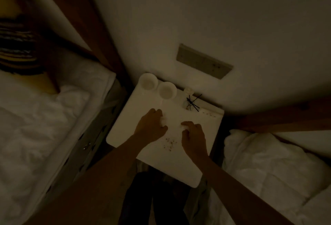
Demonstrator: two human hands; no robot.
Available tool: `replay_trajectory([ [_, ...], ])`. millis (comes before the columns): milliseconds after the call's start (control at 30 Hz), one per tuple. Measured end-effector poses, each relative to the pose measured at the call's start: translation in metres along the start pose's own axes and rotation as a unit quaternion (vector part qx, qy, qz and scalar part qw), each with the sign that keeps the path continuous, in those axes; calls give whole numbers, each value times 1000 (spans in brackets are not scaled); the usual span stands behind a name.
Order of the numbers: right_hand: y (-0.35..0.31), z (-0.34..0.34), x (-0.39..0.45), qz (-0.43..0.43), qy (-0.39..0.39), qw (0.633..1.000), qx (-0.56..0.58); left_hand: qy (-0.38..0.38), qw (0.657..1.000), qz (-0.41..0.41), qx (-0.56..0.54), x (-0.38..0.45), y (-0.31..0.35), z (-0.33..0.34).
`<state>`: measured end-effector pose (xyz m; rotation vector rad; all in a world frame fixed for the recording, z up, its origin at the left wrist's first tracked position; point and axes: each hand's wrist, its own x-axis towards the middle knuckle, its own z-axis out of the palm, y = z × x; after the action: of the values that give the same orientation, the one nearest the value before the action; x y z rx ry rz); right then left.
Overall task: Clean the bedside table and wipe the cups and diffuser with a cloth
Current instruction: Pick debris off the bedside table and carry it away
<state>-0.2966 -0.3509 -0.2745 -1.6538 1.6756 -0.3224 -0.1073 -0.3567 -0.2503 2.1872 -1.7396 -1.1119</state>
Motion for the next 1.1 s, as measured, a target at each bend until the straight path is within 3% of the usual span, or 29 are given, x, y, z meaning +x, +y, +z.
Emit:
replay_trajectory([
  [333, -123, -7, -29, -133, -101, 986, 14, 126, 981, -119, -81, -112, -39, -81],
  [633, -224, 39, -98, -229, -223, 947, 22, 293, 914, -228, -163, -249, -107, -117],
  [833, -274, 94, -205, -329, -276, 903, -9, 356, 846, -289, -272, -403, -163, -105],
  [967, -294, 134, -303, -393, -359, 842, -92, 426, 758, -326, -371, -533, -180, -72],
  [1100, -329, 178, -404, -475, -390, 778, -133, 464, 718, -322, -408, -661, -198, -51],
])
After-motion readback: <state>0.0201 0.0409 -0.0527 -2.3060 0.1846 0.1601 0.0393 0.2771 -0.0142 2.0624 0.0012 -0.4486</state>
